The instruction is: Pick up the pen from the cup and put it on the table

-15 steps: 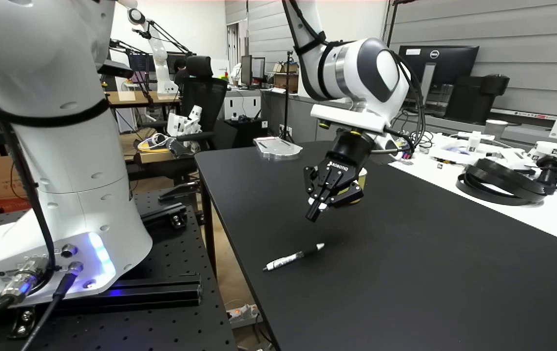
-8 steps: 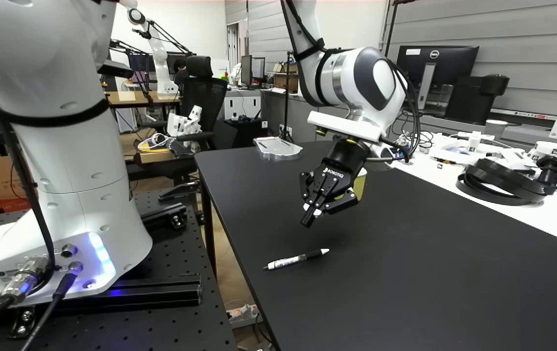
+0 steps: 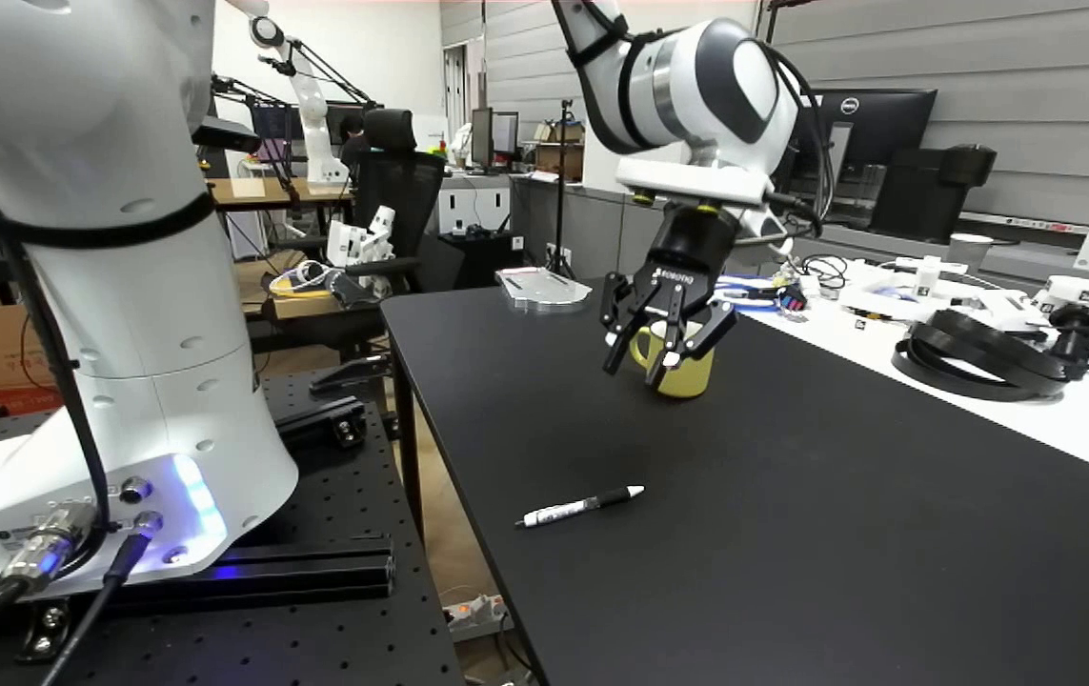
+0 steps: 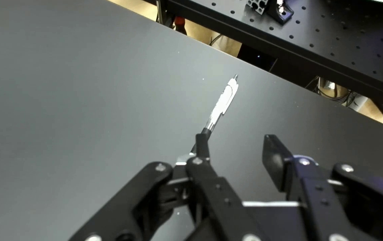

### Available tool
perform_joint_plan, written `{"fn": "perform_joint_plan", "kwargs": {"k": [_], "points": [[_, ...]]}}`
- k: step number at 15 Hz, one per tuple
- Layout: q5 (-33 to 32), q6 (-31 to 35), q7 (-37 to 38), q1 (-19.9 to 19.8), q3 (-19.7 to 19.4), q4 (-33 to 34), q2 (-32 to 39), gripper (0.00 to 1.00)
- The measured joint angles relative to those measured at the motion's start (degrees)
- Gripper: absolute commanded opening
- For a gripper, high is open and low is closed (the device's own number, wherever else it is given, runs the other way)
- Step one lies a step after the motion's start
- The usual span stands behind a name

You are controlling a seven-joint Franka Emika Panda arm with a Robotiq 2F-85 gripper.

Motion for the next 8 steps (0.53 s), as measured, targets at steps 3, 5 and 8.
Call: {"fn": "perform_joint_plan", "kwargs": {"k": [3, 5, 8], "points": [[0.00, -1.79, -0.10, 1.65, 1.25, 0.69, -5.96, 0.98], [0.05, -2.17, -0.32, 2.96, 2.31, 0.69, -9.65, 1.00], [0.23, -1.90, -0.83, 4.53, 3.29, 0.11, -12.47, 1.00]]}}
